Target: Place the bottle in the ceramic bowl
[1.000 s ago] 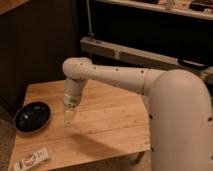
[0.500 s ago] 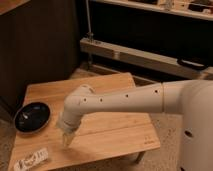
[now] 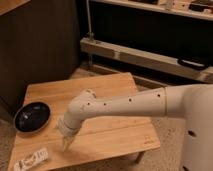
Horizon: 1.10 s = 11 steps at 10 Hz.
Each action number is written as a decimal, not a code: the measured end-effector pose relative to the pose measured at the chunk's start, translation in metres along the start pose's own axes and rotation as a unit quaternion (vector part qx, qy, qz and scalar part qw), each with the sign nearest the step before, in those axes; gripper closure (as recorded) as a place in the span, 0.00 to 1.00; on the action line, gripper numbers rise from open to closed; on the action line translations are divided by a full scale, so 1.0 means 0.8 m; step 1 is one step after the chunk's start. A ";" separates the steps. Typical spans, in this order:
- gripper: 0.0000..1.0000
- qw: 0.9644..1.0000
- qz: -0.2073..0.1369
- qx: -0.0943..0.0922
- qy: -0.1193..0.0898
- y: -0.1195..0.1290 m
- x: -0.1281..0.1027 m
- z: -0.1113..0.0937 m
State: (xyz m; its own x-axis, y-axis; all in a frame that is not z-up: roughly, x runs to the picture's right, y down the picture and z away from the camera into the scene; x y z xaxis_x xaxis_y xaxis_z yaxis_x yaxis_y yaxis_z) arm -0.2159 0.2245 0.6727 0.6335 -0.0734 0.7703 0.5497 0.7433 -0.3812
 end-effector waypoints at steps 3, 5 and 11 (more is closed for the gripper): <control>0.35 0.998 0.040 -0.006 -0.053 -0.003 0.030 0.042; 0.35 0.994 0.039 -0.013 -0.104 -0.002 0.032 0.070; 0.35 0.977 0.024 -0.046 -0.208 -0.009 -0.012 0.139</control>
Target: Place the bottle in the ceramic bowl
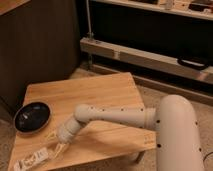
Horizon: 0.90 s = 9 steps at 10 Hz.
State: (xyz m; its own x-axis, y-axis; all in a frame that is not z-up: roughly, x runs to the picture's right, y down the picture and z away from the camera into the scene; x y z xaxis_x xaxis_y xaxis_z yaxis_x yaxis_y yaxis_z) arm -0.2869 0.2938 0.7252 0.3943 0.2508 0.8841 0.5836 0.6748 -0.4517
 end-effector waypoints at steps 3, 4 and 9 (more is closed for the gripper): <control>0.36 0.999 -0.002 -0.036 -0.013 -0.007 0.000 0.035; 0.41 0.999 0.001 -0.044 -0.015 -0.007 0.001 0.039; 0.93 0.997 0.024 -0.068 -0.020 -0.001 0.004 0.051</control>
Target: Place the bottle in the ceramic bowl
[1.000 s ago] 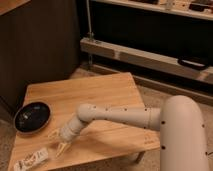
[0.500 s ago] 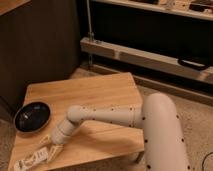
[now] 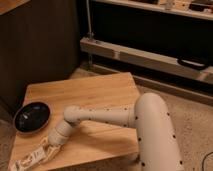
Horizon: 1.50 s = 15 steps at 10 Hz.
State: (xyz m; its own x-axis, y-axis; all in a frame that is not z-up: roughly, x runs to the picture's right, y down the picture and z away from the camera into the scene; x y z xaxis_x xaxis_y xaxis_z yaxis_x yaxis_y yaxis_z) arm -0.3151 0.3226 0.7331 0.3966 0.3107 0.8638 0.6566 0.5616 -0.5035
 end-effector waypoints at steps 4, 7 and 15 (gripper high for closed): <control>1.00 1.000 0.011 0.027 0.002 0.017 -0.008 -0.029; 1.00 0.999 -0.007 0.053 0.008 0.003 -0.043 -0.069; 1.00 0.988 -0.062 0.134 0.051 -0.152 -0.076 -0.205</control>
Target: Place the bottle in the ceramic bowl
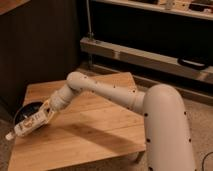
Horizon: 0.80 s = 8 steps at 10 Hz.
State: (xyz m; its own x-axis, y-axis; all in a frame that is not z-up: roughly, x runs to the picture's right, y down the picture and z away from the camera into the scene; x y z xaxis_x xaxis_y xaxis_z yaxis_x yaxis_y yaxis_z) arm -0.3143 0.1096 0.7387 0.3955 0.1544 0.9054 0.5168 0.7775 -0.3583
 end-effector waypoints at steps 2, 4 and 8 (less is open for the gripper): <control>1.00 0.999 0.015 0.047 -0.006 -0.026 0.036 -0.015; 0.95 0.997 0.026 0.070 -0.001 -0.031 0.060 -0.010; 0.56 0.995 0.012 0.069 0.065 -0.035 0.063 -0.001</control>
State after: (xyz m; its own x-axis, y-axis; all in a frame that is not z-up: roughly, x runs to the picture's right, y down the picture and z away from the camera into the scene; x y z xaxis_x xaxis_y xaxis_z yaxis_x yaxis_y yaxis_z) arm -0.3081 0.0949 0.7942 0.5051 0.1006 0.8572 0.4002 0.8526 -0.3359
